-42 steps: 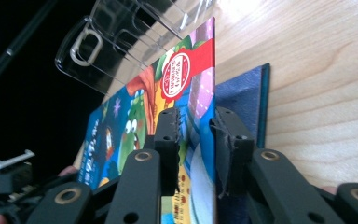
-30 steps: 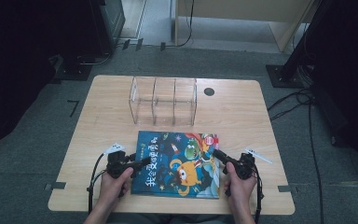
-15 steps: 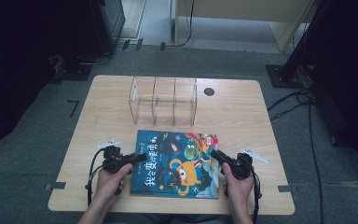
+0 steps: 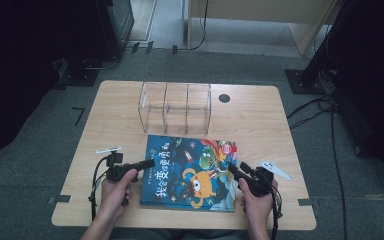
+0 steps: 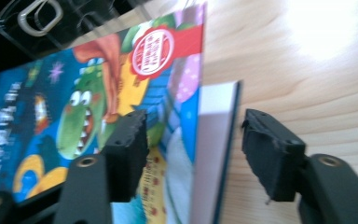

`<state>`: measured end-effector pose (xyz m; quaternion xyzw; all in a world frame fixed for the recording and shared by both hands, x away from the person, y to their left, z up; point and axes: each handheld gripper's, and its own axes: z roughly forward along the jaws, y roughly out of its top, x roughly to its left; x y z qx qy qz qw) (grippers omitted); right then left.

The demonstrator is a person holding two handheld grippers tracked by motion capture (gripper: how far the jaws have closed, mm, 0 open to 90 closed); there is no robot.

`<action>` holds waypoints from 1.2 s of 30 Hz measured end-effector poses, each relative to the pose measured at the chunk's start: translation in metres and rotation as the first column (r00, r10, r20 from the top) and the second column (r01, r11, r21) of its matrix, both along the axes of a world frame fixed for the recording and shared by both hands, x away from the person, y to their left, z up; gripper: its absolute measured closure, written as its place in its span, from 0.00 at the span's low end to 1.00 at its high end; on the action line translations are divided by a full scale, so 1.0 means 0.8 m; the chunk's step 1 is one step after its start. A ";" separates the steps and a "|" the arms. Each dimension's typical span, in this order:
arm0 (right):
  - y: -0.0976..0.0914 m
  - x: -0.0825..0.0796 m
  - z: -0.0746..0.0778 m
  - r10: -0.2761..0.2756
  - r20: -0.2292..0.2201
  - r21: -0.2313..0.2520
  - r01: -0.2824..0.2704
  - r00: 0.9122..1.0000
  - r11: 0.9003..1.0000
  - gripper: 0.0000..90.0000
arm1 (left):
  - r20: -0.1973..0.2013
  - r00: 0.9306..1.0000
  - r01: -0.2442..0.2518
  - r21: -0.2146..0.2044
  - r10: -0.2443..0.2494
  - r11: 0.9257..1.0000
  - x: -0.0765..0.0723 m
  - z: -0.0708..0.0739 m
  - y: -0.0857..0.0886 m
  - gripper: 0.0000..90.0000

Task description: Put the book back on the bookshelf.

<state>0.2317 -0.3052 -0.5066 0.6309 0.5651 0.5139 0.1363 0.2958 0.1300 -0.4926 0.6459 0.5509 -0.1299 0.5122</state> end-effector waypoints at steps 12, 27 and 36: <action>0.033 -0.059 0.035 0.104 0.155 -0.164 -0.078 0.982 0.983 0.37 | 0.025 0.999 -0.020 -0.025 0.020 1.000 0.005 0.031 -0.010 0.86; 0.073 -0.062 0.009 0.276 0.070 -0.197 -0.258 0.959 0.946 0.29 | 0.051 0.999 0.015 -0.074 -0.011 0.997 0.005 0.065 -0.017 0.92; 0.077 -0.062 0.002 0.360 0.036 -0.148 -0.352 0.932 0.924 0.13 | 0.059 0.998 0.002 -0.068 0.002 0.998 0.007 0.074 -0.021 0.93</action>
